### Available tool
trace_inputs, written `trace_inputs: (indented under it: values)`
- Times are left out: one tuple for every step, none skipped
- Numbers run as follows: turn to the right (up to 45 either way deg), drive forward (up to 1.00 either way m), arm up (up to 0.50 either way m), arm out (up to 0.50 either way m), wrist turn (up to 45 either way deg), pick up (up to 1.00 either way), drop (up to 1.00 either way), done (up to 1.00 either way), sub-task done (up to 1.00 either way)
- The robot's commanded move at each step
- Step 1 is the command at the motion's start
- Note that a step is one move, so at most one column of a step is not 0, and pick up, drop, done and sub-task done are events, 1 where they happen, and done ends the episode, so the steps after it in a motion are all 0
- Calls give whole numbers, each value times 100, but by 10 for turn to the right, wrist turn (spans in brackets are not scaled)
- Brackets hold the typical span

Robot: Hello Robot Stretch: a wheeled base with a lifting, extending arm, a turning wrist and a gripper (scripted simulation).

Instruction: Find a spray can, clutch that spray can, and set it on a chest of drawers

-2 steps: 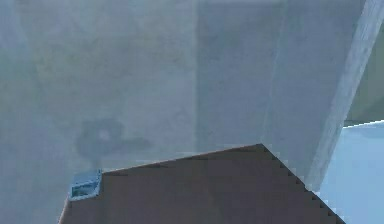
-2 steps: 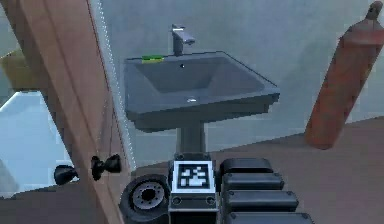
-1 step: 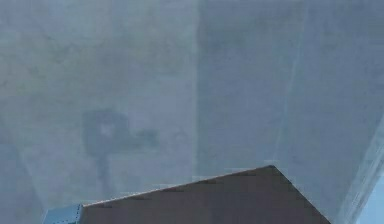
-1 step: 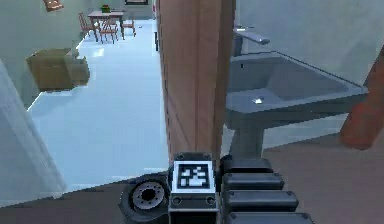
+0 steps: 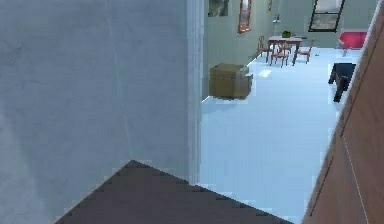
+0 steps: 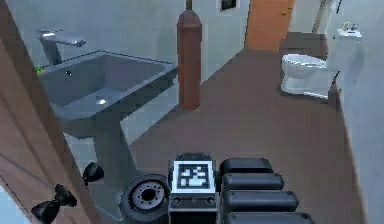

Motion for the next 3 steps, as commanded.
trace_inputs:
  values:
    - [0, 35, 0, 0, 0, 0, 0, 0, 0]
    - [240, 0, 0, 0, 0, 0, 0, 0, 0]
    - [0, 100, 0, 0, 0, 0, 0, 0, 0]
